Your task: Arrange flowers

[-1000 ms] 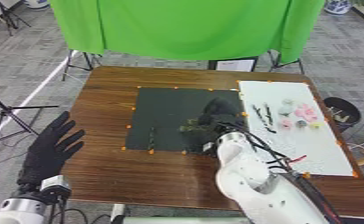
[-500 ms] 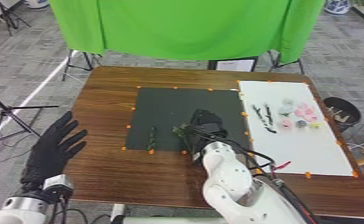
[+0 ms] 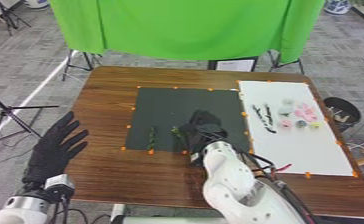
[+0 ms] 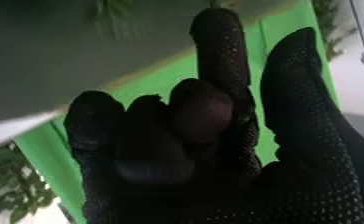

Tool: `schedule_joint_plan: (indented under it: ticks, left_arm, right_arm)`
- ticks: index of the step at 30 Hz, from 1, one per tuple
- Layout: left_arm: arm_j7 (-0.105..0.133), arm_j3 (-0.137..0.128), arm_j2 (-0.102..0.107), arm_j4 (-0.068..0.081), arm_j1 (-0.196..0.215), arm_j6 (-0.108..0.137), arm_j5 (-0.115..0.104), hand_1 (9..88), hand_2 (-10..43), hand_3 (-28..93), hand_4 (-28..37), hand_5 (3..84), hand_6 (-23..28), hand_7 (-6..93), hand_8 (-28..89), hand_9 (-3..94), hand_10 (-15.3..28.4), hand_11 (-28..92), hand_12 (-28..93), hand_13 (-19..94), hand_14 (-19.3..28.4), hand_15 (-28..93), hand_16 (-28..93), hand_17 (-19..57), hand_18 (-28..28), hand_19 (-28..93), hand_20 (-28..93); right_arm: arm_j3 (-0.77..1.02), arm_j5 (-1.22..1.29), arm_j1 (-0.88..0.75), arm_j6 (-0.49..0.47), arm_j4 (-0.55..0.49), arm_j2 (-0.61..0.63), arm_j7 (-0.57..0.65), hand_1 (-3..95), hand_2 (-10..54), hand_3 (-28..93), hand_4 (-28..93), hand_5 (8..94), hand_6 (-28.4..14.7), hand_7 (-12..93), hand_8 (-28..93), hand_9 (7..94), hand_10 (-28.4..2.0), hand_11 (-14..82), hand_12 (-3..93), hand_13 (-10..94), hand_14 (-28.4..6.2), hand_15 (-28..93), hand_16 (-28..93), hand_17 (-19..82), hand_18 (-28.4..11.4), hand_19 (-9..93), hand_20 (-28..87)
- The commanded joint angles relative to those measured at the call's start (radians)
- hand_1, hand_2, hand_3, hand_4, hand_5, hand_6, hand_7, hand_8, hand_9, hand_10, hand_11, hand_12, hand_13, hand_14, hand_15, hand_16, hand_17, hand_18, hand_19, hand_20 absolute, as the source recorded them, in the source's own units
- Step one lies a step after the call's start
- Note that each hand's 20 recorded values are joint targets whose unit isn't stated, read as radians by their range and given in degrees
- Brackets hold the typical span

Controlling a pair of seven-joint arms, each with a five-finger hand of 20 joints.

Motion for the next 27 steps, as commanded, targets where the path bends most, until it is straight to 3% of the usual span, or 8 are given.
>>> schedule_joint_plan:
  ticks: [1,5,8,11,12,16,18,27]
  left_arm:
    - [-0.004,-0.007,-0.009,-0.002,0.018,-0.010,0.000,24.6,-3.3,69,-24.9,23.1,2.6,17.8,-9,17.8,10.1,15,20,17,14.9,27,2,-12.4,23.1,38,10]
    - [0.004,-0.012,-0.008,-0.004,0.023,-0.009,0.000,24.7,-3.2,69,-25.0,23.1,2.6,17.7,-9,17.7,10.1,15,20,17,14.9,27,2,-12.4,23.1,37,10]
    - [0.004,-0.017,-0.003,-0.003,0.025,-0.010,0.000,24.7,-3.3,69,-24.9,23.1,2.5,17.8,-9,17.7,10.1,15,20,17,15.0,27,2,-12.4,23.1,37,10]
    - [0.005,-0.021,-0.005,-0.005,0.032,-0.009,-0.001,24.7,-3.3,69,-24.9,23.0,2.5,17.9,-9,17.7,10.1,15,20,17,15.0,27,2,-12.4,23.1,37,10]
    - [0.004,-0.020,-0.005,-0.004,0.031,-0.010,0.000,24.7,-3.3,69,-24.9,23.0,2.6,17.9,-9,17.7,10.1,15,20,17,15.0,27,2,-12.4,23.1,37,10]
    - [0.004,-0.017,-0.004,-0.004,0.027,-0.013,0.002,24.7,-3.4,70,-25.0,23.1,2.6,17.9,-9,17.7,10.1,15,20,17,14.9,27,2,-12.4,23.1,37,10]
    - [0.001,-0.016,-0.005,-0.003,0.024,-0.012,0.002,24.7,-3.3,70,-25.0,23.0,2.5,17.9,-9,17.7,10.1,15,20,17,14.9,27,2,-12.5,23.1,37,10]
    - [0.003,-0.013,-0.010,-0.006,0.029,-0.006,0.001,24.6,-3.3,70,-25.0,23.0,2.5,18.0,-9,17.7,10.1,15,20,17,14.9,27,2,-12.5,23.0,37,10]
  right_arm:
    - [0.140,0.091,-0.061,0.092,-0.138,0.179,-0.226,23.0,1.0,85,-20,66.7,-2.7,49,10,76.3,-11.5,60.5,49.7,73,-9.8,84,37,32,-22.5,90,50]
    - [0.306,0.238,-0.177,-0.018,-0.203,0.289,-0.450,26.9,-1.7,86,-18,62.1,-2.4,46,15,70.0,-12.3,58.9,48.3,66,-10.8,82,36,27,-21.2,83,51]
    - [0.418,0.359,-0.254,-0.122,-0.208,0.351,-0.629,28.3,-2.0,90,-17,63.5,-2.6,42,12,67.7,-11.0,51.5,58.8,63,-11.5,81,36,25,-20.5,79,52]
    - [0.481,0.399,-0.297,-0.278,-0.215,0.378,-0.722,32.2,-4.2,93,-15,65.5,-0.6,34,5,66.0,-9.8,43.8,68.4,54,-12.3,82,37,21,-20.3,74,53]
    - [0.483,0.377,-0.306,-0.295,-0.218,0.385,-0.736,32.4,-4.0,93,-14,64.6,0.1,32,3,66.0,-9.8,43.8,68.5,53,-12.7,82,37,20,-20.4,73,53]
    - [0.459,0.316,-0.301,-0.365,-0.221,0.381,-0.775,30.5,-2.8,93,-10,61.4,3.1,31,-14,51.5,-11.1,46.7,67.5,46,-13.1,82,37,15,-21.4,69,55]
    - [0.429,0.293,-0.285,-0.380,-0.218,0.374,-0.776,24.4,5.4,93,-6,60.6,3.7,30,-16,45.3,-12.6,52.1,62.1,41,-13.3,83,34,12,-22.2,67,55]
    - [0.318,0.164,-0.213,-0.428,-0.182,0.338,-0.759,17.0,14.2,93,-2,59.6,2.7,27,-16,40.3,-14.0,58.8,54.8,37,-13.8,83,31,11,-22.5,66,55]
